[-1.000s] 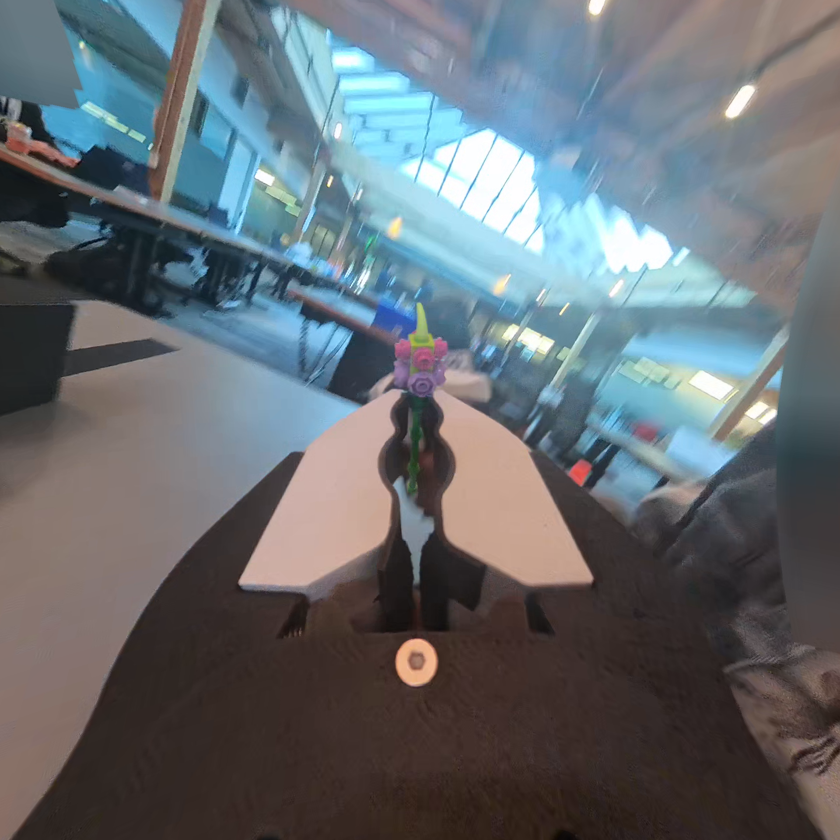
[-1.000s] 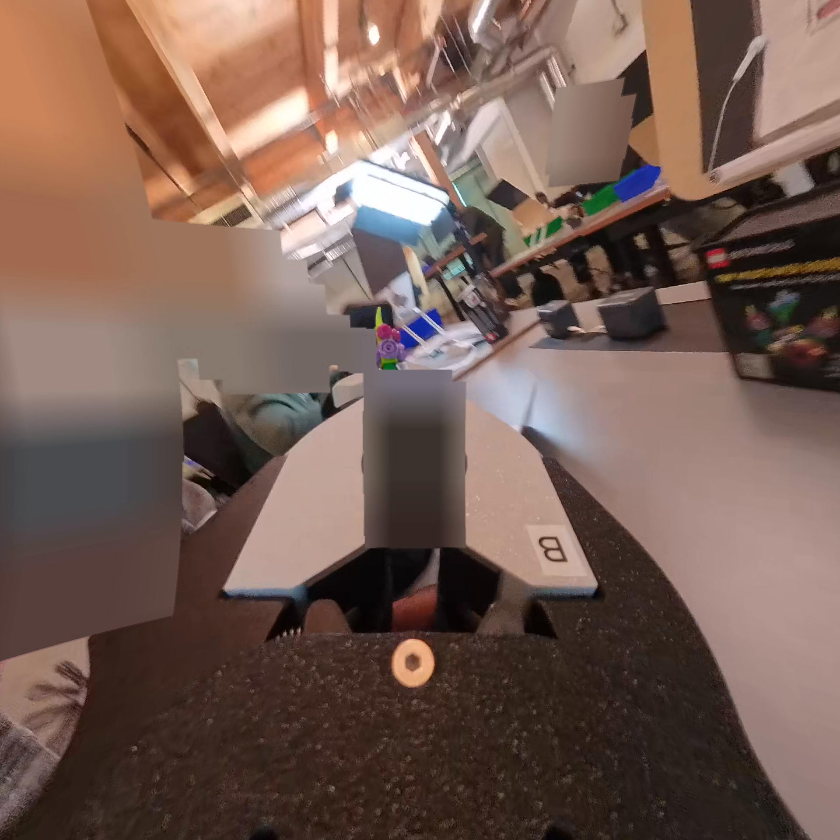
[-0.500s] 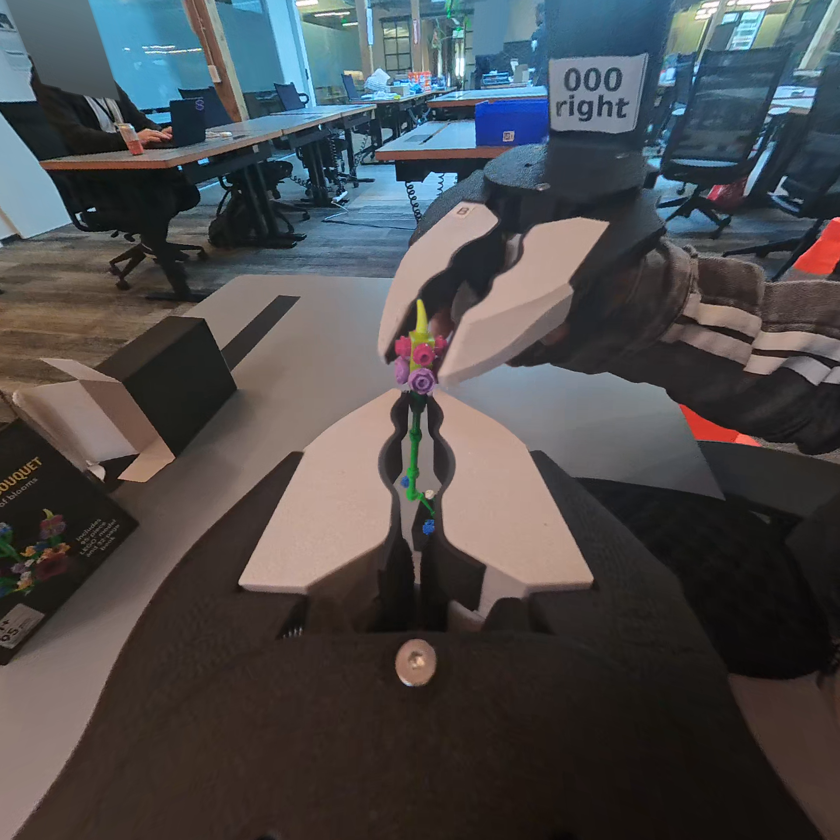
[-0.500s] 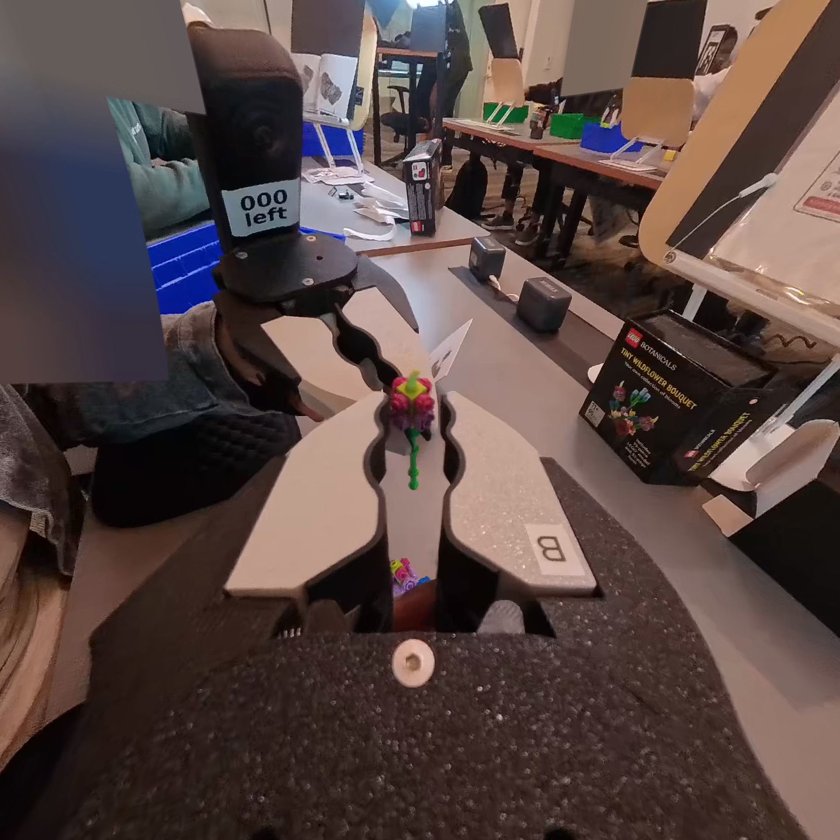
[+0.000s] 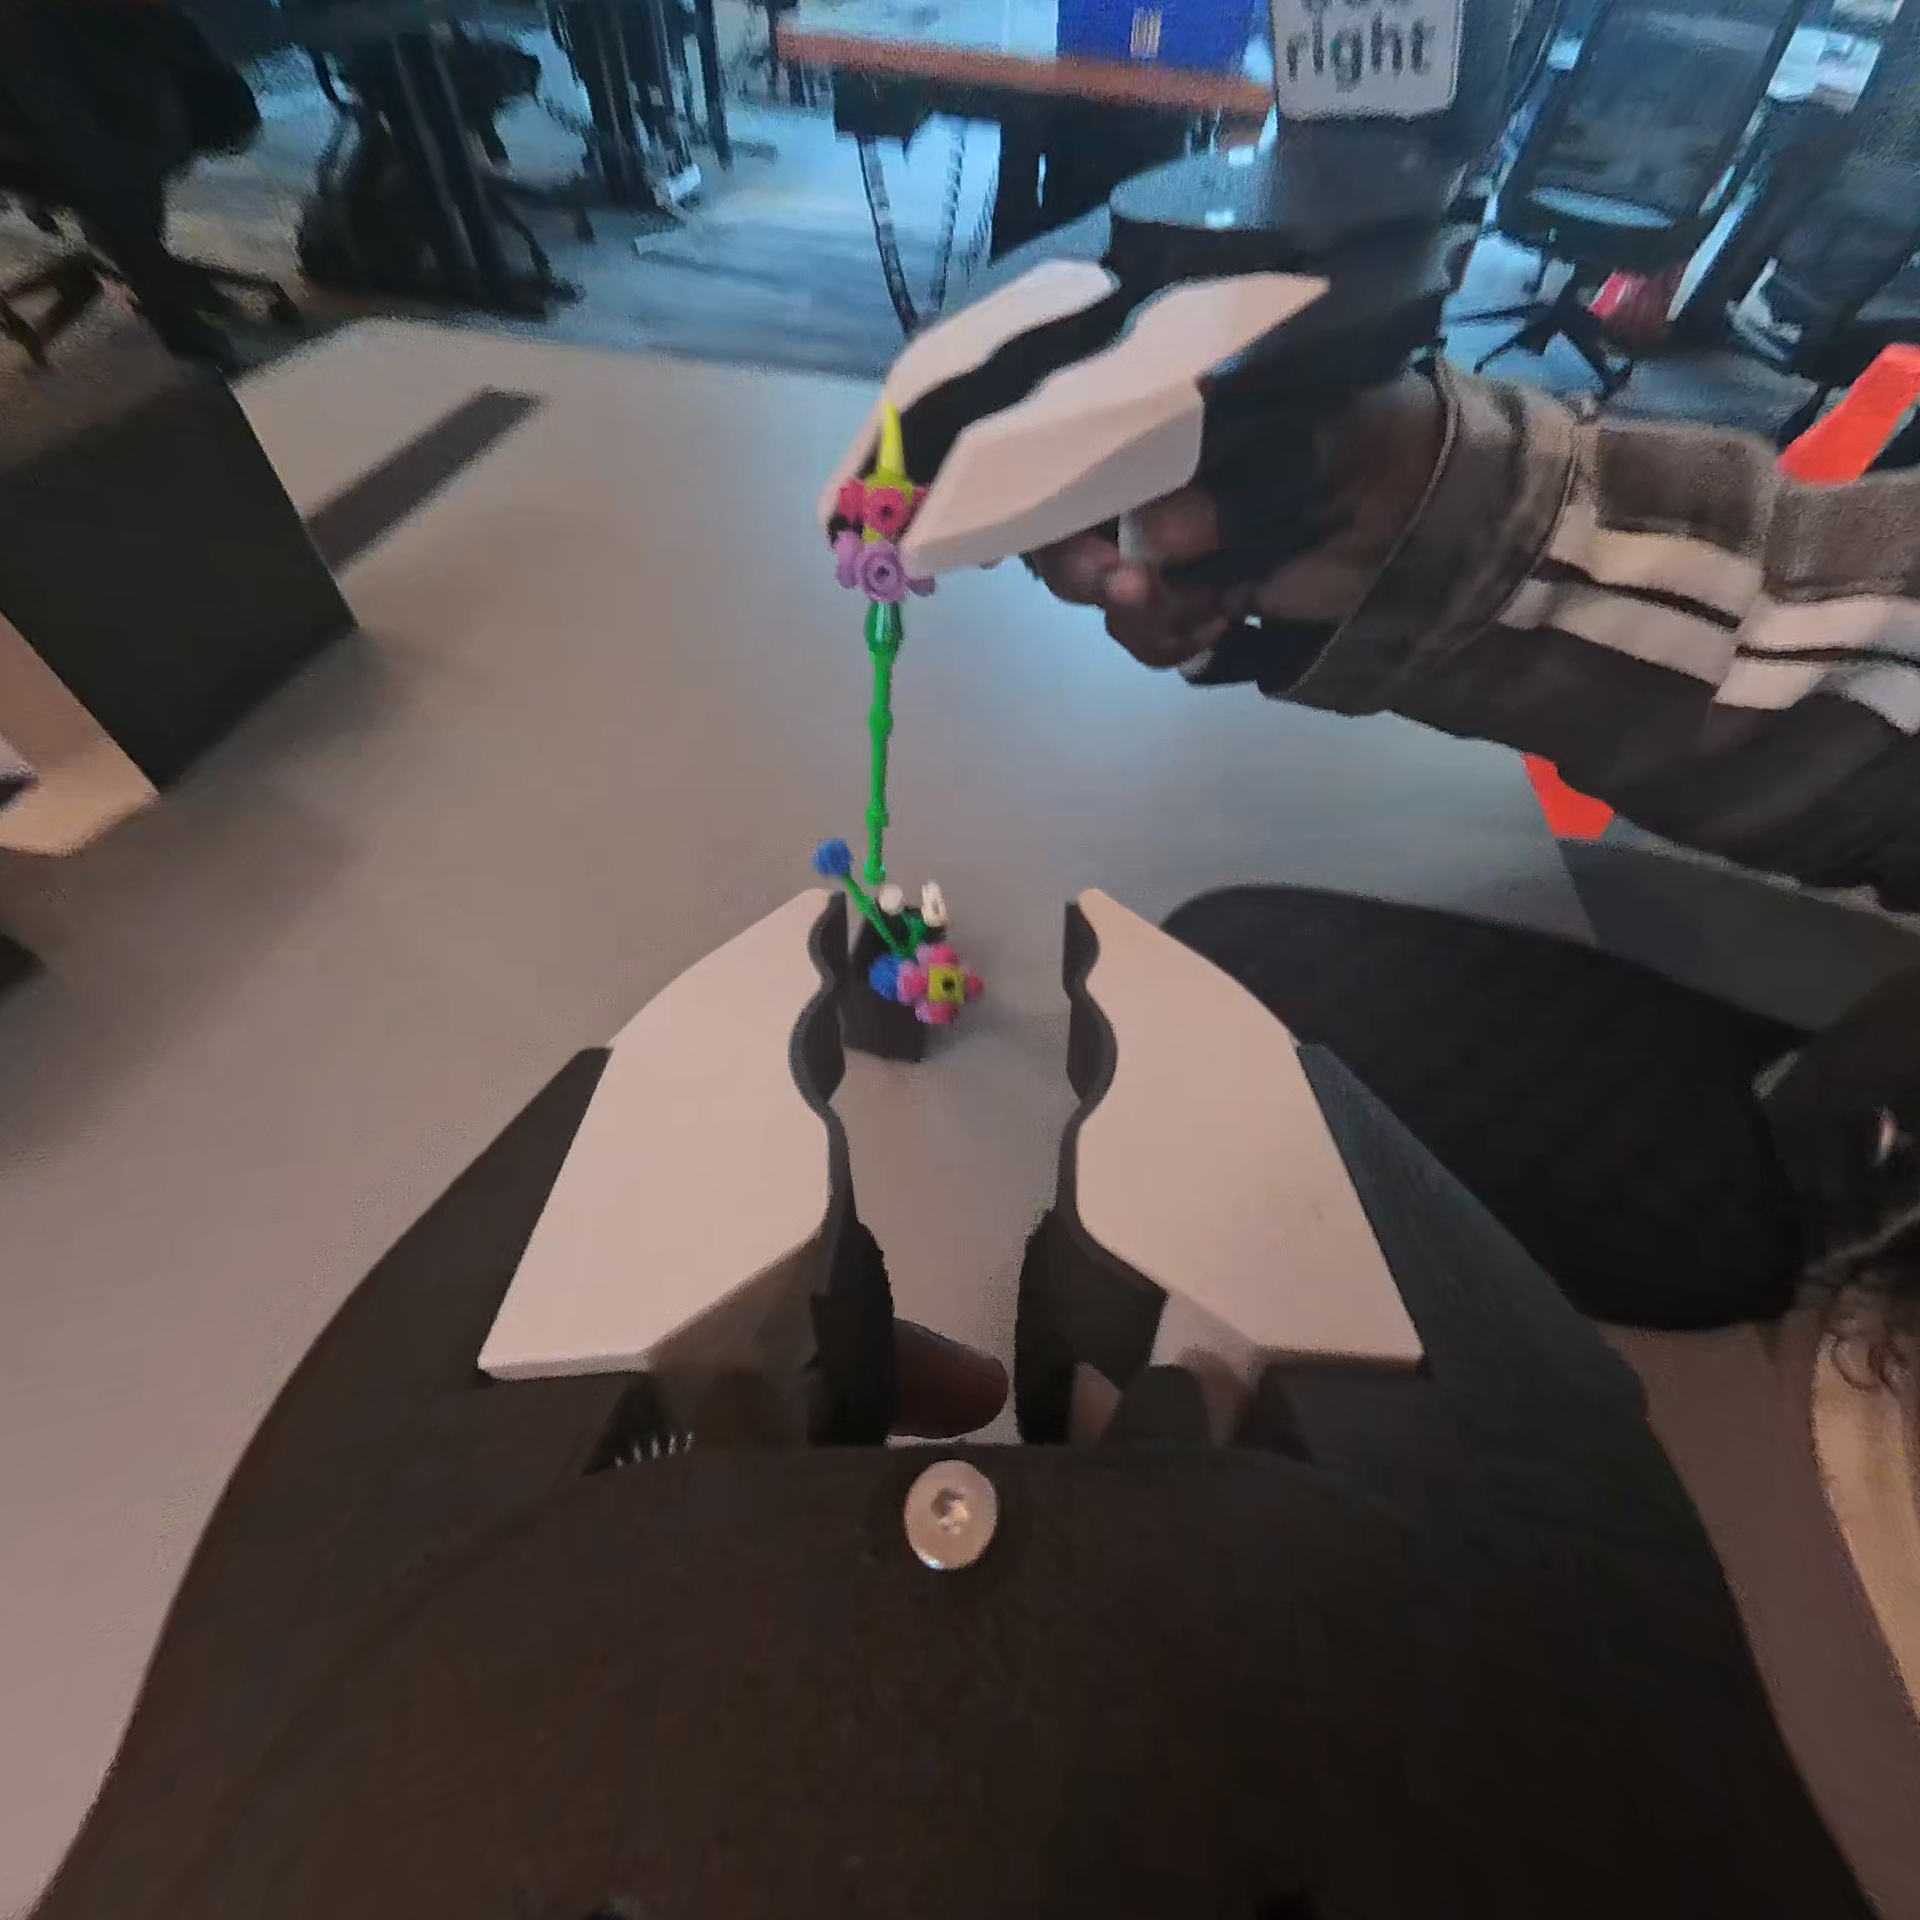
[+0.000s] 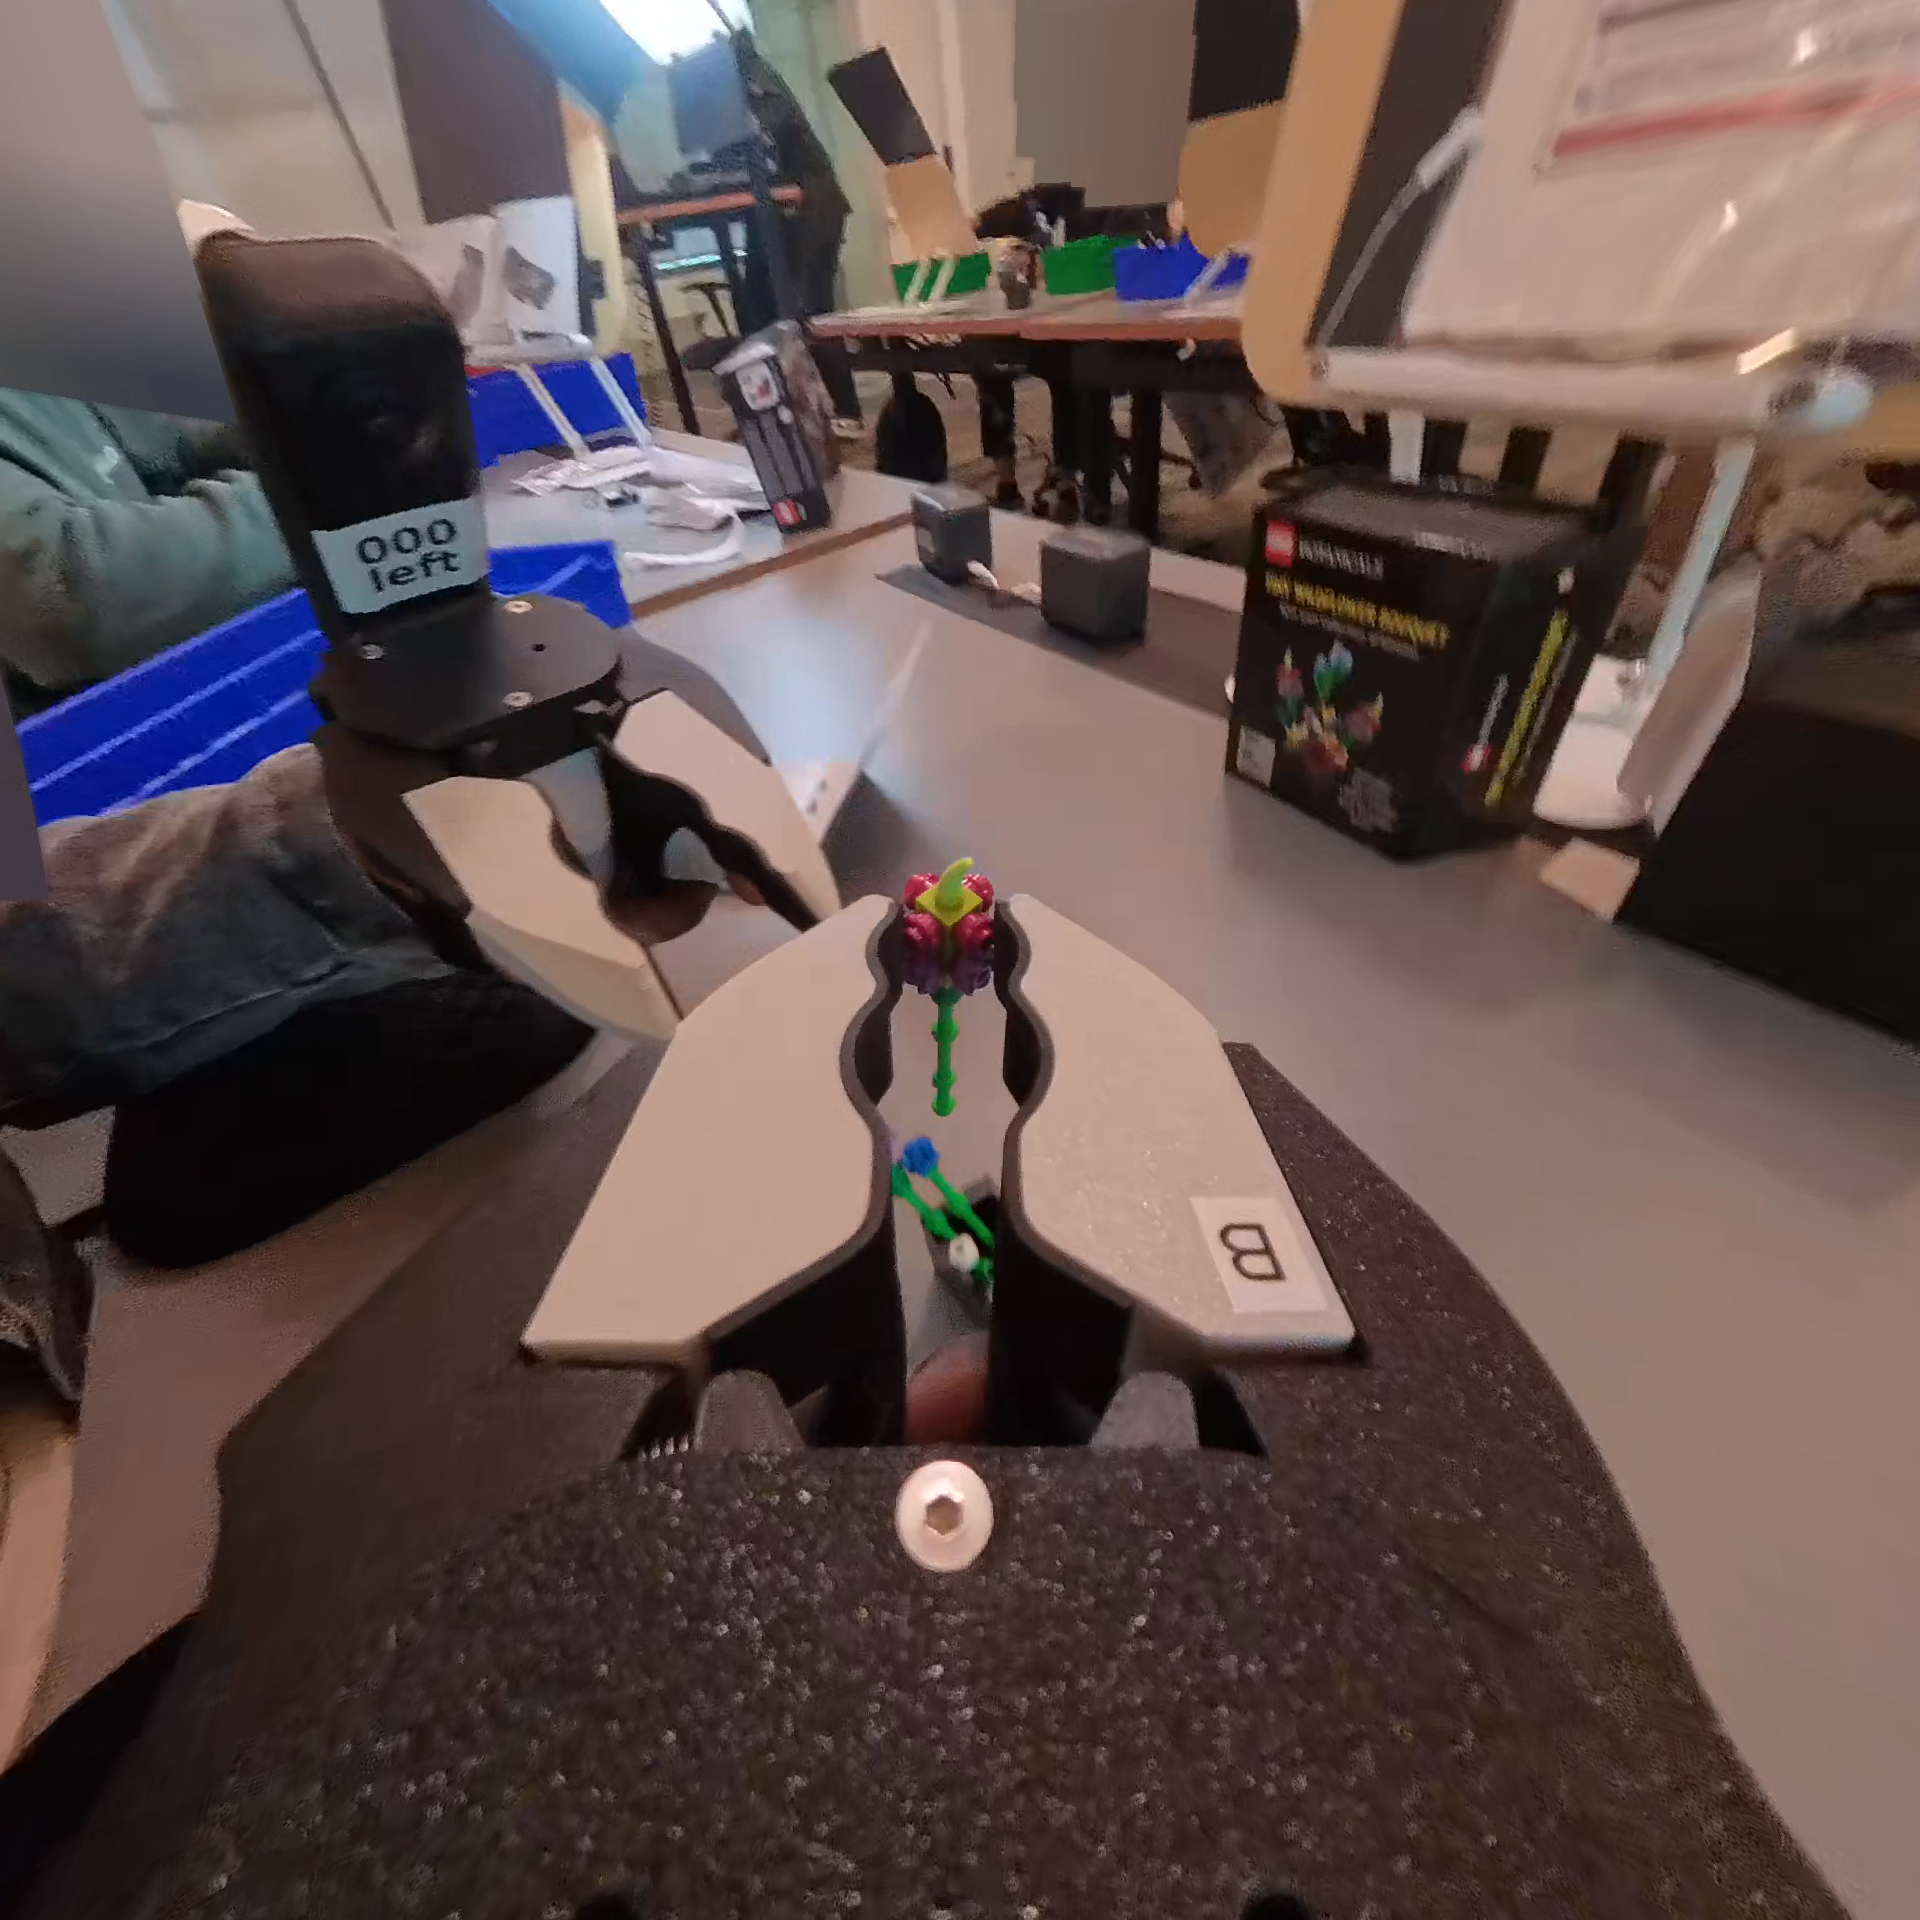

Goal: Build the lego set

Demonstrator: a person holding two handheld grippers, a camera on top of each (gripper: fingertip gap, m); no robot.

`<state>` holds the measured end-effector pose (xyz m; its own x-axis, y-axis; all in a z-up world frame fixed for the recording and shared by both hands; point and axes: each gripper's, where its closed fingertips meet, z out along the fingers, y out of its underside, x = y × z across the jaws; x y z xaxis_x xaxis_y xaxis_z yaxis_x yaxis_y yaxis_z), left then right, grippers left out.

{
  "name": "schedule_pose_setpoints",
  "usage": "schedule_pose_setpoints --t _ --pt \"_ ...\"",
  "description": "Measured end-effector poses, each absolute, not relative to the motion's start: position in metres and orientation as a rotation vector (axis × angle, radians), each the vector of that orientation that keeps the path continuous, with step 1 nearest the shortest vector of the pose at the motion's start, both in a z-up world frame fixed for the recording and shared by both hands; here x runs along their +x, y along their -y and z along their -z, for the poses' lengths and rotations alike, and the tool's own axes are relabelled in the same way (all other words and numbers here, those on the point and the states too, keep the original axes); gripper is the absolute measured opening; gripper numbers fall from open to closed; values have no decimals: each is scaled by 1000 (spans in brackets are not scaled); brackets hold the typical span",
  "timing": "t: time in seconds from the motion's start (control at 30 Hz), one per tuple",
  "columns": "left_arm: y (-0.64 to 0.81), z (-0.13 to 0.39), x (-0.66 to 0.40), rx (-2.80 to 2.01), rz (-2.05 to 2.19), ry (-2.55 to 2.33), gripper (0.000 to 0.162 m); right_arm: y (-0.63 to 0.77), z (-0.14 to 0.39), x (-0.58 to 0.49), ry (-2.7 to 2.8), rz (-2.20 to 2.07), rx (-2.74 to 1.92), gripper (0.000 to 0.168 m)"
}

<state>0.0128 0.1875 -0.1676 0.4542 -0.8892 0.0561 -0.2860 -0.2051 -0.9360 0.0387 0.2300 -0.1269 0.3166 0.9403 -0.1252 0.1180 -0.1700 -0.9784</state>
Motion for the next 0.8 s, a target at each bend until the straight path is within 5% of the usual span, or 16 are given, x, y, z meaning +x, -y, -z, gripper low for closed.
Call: schedule_pose_setpoints --t 0.17,0.8 --pt "-191 206 18 -1770 536 -1138 38 -237 155 44 954 -977 -1606 16" --pt "-197 212 23 -1753 448 -1153 18 -239 182 38 1092 -786 -1683 16"
